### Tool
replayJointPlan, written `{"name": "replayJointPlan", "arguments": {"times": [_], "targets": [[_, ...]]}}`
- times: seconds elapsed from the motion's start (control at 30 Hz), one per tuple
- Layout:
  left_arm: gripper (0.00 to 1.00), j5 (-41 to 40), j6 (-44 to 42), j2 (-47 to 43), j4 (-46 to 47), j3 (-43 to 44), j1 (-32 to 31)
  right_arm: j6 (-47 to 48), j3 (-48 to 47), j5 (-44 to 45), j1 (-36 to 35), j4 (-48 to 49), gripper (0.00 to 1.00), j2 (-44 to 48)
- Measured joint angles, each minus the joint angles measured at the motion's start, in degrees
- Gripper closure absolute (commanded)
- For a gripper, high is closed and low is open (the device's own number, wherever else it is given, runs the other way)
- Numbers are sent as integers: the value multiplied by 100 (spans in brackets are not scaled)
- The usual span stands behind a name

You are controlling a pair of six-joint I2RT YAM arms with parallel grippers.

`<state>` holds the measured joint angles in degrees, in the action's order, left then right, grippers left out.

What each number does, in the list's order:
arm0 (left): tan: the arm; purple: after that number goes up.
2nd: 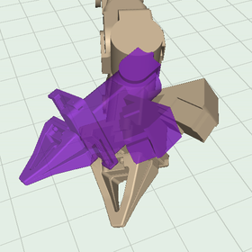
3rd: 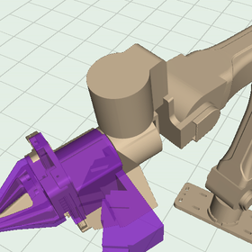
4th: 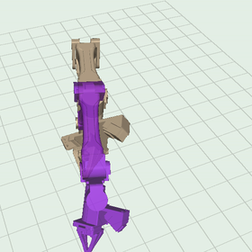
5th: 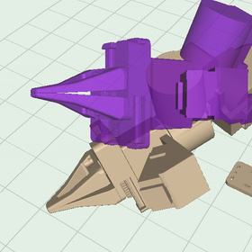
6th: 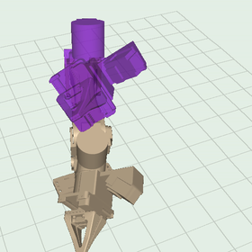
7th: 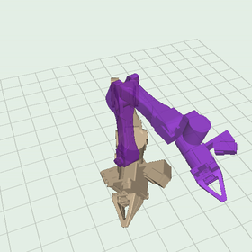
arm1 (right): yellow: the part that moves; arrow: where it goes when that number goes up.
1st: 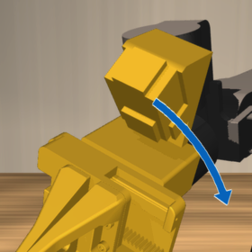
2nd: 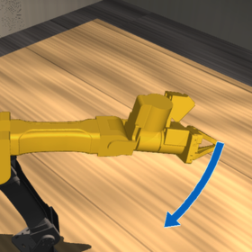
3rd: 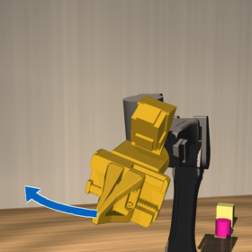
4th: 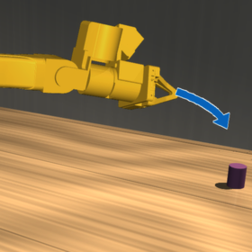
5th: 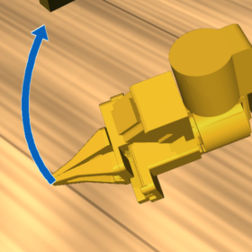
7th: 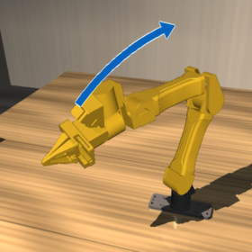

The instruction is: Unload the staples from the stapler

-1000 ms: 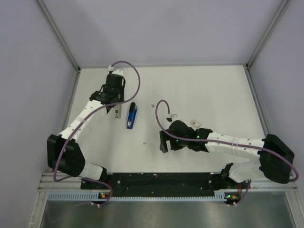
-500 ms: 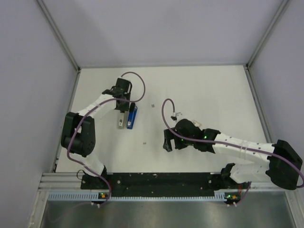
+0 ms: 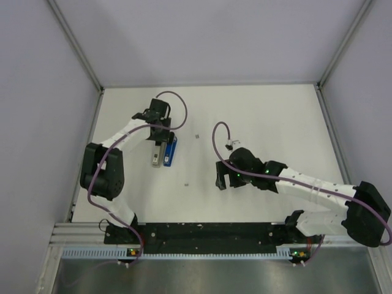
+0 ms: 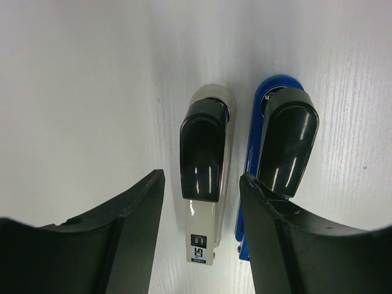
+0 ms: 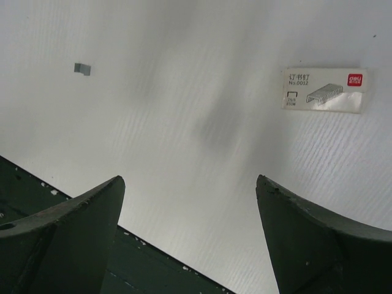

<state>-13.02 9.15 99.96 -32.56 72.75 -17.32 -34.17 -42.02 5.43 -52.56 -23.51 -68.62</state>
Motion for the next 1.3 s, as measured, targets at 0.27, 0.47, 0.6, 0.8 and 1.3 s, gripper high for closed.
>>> {"name": "replayJointPlan", "arguments": {"times": [0.27, 0.47, 0.6, 0.8, 1.3], "targets": [[33, -24, 153, -717, 4, -11, 0, 234, -616, 354, 173, -319, 11, 0], [34, 466, 321, -2072, 352, -374, -70, 446, -734, 566, 896, -555, 11, -87], [36, 1067, 514, -2802, 688, -798, -142, 603, -1075, 658, 1198, -686, 12, -417], [37, 1919, 837, -3451, 1239, -1762, -225, 916, -2347, 581, 1211, -551, 15, -1641], [38, 2616, 1233, -4771, 1759, -2791, -354, 1172, -5298, 289, 1211, -404, 22, -5268]]}}
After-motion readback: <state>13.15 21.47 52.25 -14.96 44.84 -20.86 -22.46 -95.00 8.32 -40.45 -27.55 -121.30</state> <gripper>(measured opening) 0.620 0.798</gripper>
